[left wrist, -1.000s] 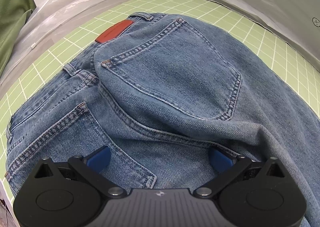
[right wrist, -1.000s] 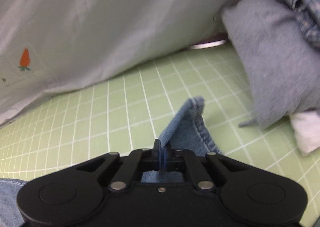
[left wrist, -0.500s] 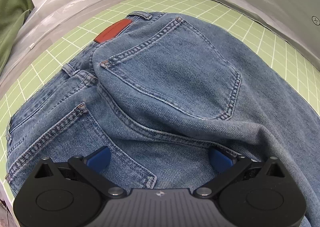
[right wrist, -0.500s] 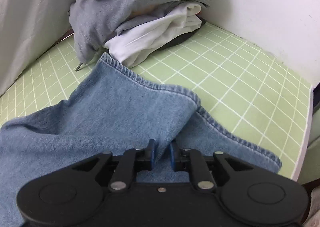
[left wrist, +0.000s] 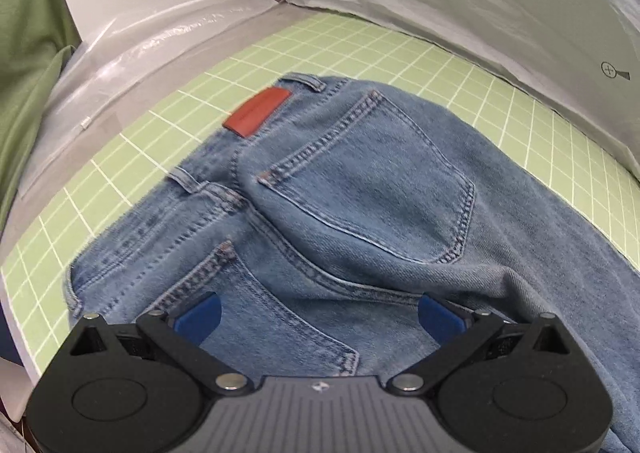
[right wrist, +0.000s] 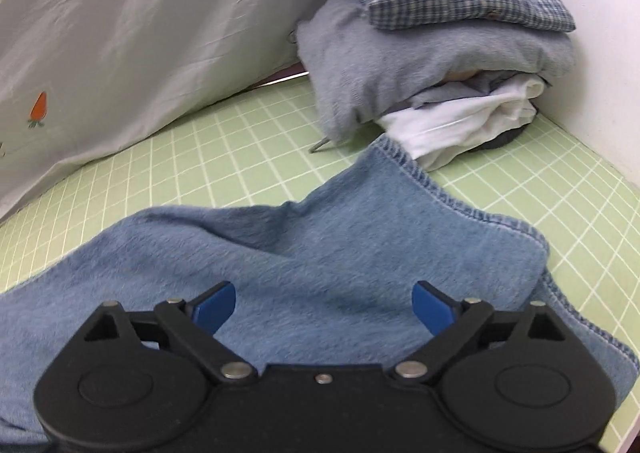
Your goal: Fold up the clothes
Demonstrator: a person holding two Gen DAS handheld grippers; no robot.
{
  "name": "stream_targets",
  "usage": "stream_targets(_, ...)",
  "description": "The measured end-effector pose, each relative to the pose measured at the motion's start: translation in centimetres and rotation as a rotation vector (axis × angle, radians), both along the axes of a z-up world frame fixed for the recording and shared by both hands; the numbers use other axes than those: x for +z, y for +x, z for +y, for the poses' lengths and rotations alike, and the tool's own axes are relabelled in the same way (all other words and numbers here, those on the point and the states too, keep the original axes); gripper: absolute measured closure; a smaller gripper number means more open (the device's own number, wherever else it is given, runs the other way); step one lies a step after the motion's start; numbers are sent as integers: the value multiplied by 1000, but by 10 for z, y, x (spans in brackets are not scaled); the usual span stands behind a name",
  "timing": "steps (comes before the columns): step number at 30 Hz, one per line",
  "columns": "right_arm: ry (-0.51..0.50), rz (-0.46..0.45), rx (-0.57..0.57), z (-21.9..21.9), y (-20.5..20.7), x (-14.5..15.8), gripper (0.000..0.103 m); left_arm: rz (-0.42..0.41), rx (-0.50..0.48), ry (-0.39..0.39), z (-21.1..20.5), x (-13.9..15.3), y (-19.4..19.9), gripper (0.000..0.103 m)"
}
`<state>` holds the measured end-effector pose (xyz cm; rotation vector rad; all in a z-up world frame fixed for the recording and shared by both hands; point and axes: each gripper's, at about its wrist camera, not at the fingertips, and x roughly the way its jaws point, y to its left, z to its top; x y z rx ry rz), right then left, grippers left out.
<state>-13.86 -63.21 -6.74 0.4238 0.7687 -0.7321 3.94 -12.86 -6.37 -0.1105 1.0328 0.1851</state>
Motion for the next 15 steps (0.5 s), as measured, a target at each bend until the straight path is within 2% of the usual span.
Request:
stream_targets(4, 24, 37, 51, 19, 12, -4, 7, -12, 1, 25, 19, 11, 0, 0)
stream_targets(7, 29, 26, 71, 32, 23, 1, 6, -11, -18, 42, 31, 12, 11, 0)
stream_targets(15, 69, -64, -40, 28, 75, 13, 5, 19, -71, 23, 55, -3, 87, 0)
